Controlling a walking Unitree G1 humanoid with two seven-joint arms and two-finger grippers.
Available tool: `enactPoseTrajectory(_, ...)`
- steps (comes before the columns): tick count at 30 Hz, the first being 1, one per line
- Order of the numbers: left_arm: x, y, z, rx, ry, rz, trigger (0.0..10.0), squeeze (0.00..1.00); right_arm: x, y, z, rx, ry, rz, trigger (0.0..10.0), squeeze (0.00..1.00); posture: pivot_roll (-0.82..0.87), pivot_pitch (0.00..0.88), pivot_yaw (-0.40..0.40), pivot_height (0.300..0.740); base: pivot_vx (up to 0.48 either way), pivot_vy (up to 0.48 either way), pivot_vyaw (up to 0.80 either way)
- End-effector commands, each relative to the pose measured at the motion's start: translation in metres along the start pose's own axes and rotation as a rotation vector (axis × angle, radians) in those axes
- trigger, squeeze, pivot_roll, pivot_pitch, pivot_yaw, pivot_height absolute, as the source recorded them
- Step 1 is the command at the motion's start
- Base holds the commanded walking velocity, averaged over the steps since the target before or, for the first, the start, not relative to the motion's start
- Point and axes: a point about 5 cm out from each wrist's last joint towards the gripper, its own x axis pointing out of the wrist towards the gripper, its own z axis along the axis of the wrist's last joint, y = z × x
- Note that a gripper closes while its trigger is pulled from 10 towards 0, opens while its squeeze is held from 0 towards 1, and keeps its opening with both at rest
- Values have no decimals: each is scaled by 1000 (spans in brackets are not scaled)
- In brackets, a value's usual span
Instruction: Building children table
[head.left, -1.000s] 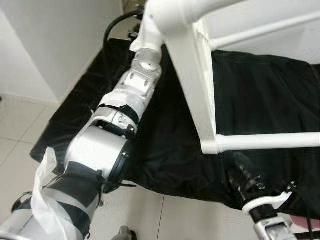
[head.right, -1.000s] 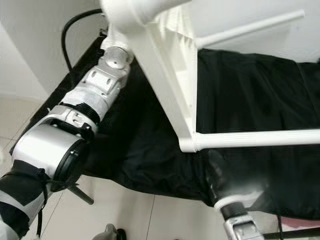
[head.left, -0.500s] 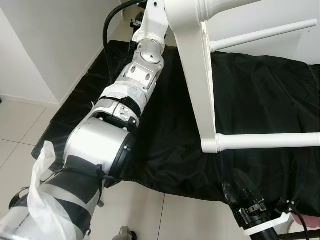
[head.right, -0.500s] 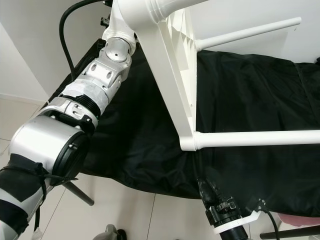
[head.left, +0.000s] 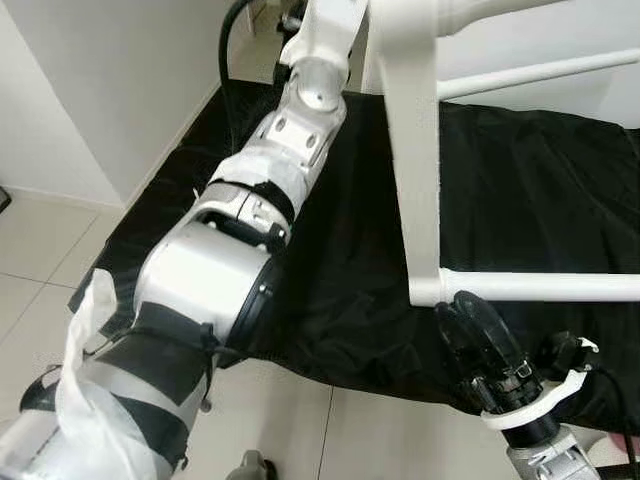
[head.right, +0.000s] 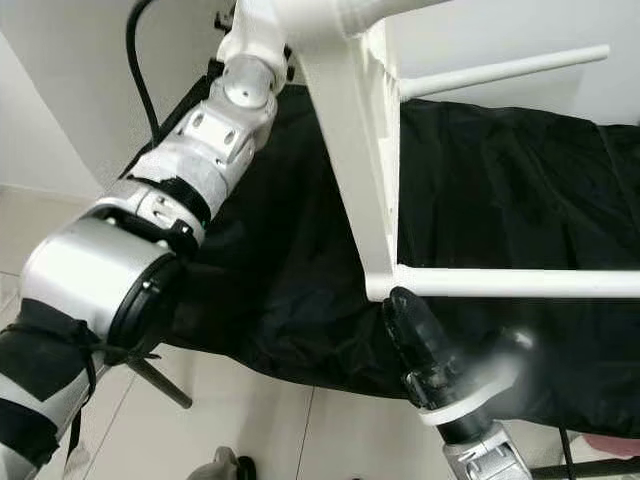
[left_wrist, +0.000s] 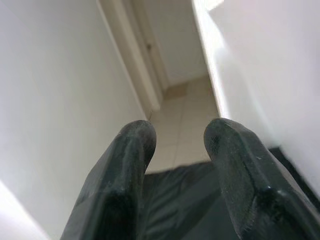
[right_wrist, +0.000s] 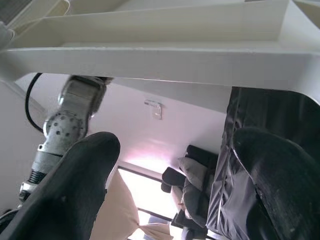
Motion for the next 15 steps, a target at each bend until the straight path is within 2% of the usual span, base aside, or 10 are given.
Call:
enactPoseTrajectory(1, 0, -11, 22, -15, -77, -46, 10000, 0, 3, -4, 0, -7, 2, 0, 10000, 0, 11, 127, 53, 740, 0, 0, 0)
enactPoseTrajectory(2, 0, -11, 22, -15, -77, -46, 10000, 0, 3, -4, 0, -7, 2, 0, 10000, 0, 11, 127, 53, 740, 0, 0, 0)
enactPoseTrajectory(4, -4, -25, 27, -17, -108, -108, 10000, 0, 7, -7, -1, -12, 5, 7, 10000, 0, 8, 126, 56, 740, 0, 0, 0)
enactPoseTrajectory(6, -4, -25, 27, -17, -108, -108, 10000, 0, 7, -7, -1, -12, 5, 7, 10000, 0, 8, 126, 56, 740, 0, 0, 0)
enactPoseTrajectory(12, -14, -45, 6, -16, -79, -205, 10000, 0, 13, -11, 5, -71, 29, 45, 10000, 0, 8, 126, 56, 740, 0, 0, 0)
enactPoseTrajectory(15, -16, -49, 5, -17, -82, -229, 10000, 0, 15, -12, 8, -92, 33, 49, 10000, 0, 8, 126, 56, 740, 0, 0, 0)
